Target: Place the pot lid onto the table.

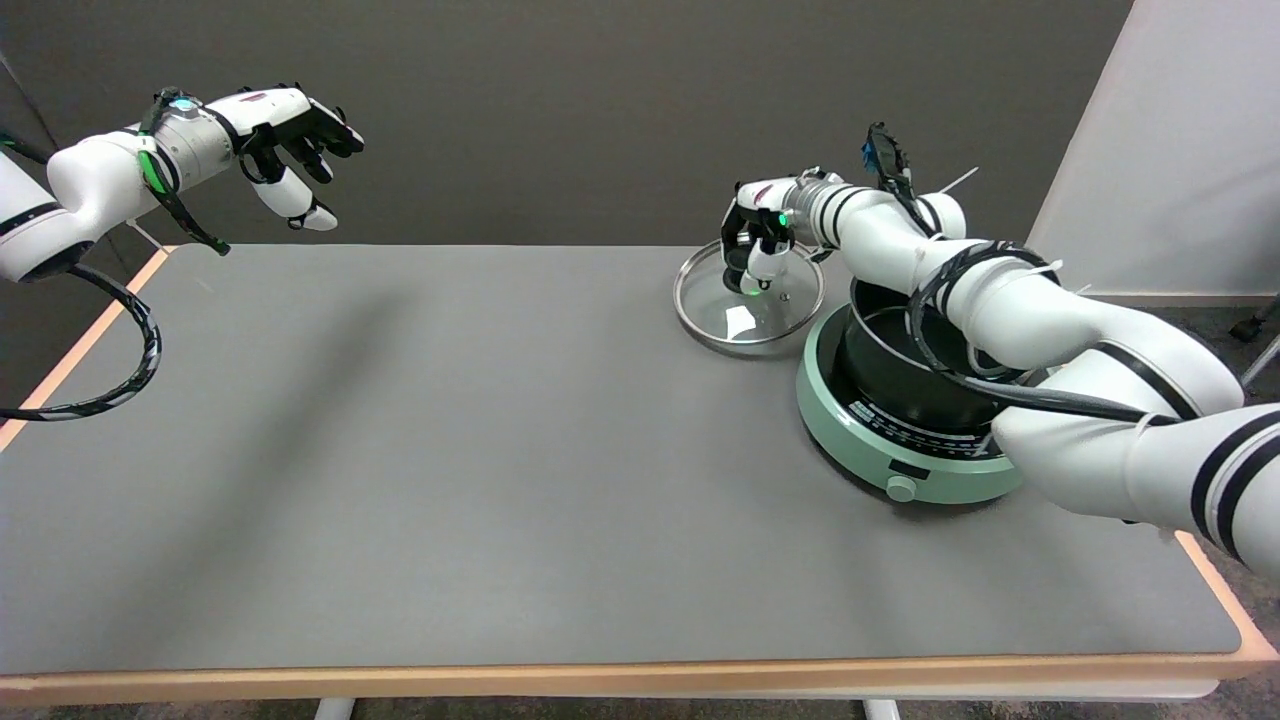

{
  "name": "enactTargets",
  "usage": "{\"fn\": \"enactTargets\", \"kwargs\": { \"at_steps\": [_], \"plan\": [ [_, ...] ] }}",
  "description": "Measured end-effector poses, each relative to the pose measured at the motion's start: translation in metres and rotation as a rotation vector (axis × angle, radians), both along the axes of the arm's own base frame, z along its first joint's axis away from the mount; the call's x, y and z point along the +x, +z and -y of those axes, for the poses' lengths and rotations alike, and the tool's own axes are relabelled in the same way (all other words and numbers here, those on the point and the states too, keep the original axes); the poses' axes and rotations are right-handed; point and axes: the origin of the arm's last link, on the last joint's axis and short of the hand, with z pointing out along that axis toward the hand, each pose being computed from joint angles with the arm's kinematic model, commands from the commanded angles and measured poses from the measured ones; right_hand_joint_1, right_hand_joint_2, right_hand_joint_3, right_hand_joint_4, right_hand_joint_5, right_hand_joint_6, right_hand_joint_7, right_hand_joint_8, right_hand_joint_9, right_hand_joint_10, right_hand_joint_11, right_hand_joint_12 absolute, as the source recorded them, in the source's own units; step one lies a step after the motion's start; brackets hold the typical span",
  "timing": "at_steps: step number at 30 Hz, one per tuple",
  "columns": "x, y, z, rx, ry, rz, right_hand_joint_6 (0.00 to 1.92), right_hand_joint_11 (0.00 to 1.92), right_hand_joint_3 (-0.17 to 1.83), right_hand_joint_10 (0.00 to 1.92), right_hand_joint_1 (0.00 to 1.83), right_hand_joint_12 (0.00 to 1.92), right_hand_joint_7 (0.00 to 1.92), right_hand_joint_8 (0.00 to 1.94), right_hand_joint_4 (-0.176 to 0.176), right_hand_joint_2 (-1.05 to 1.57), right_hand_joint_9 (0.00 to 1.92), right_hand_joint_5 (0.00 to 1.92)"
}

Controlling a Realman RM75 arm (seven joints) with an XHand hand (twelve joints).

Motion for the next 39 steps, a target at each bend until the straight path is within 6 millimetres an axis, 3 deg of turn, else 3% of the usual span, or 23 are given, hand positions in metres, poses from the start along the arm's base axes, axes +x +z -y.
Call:
{"fn": "enactTargets", "kwargs": {
  "at_steps": [1, 8, 12, 15, 17, 25, 30, 39],
  "plan": [
    [0.0, 0.0, 0.0, 0.0, 0.001, 0.0, 0.69, 0.55, 0.89, 1.13, 1.08, 1.62, 0.92, 0.65, 0.176, 0.73, 0.86, 0.73],
    [0.001, -0.001, 0.0, 0.001, 0.003, 0.001, 0.53, 0.38, 0.89, 0.86, 1.04, 1.55, 0.89, 0.44, 0.176, 0.69, 0.84, 0.72],
    [0.003, -0.001, 0.001, 0.002, 0.008, 0.002, 0.44, 0.44, 0.94, 0.58, 1.01, 1.08, 0.77, 0.28, 0.169, 0.65, 0.73, 0.67],
    [0.005, -0.002, 0.002, 0.004, 0.014, 0.003, 0.38, 0.32, 1.03, 0.4, 1.0, 0.66, 0.6, 0.18, 0.163, 0.59, 0.55, 0.62],
    [0.007, -0.002, 0.002, 0.005, 0.018, 0.003, 0.32, 0.23, 1.04, 0.28, 1.02, 0.54, 0.51, 0.16, 0.153, 0.54, 0.45, 0.61],
    [0.011, -0.003, 0.003, 0.011, 0.017, 0.001, 0.29, 0.06, 1.07, 0.26, 0.97, 0.44, 0.37, 0.15, 0.135, 0.48, 0.21, 0.54],
    [0.016, -0.004, 0.003, 0.016, 0.021, 0.001, 0.2, 0.06, 1.11, 0.21, 0.99, 0.43, 0.31, 0.17, 0.098, 0.4, 0.2, 0.45],
    [0.042, -0.01, 0.004, 0.049, 0.097, 0.017, 0.19, 0.08, 1.07, 0.23, 0.93, 0.47, 0.36, 0.17, 0.094, 0.4, 0.25, 0.44]
  ]
}}
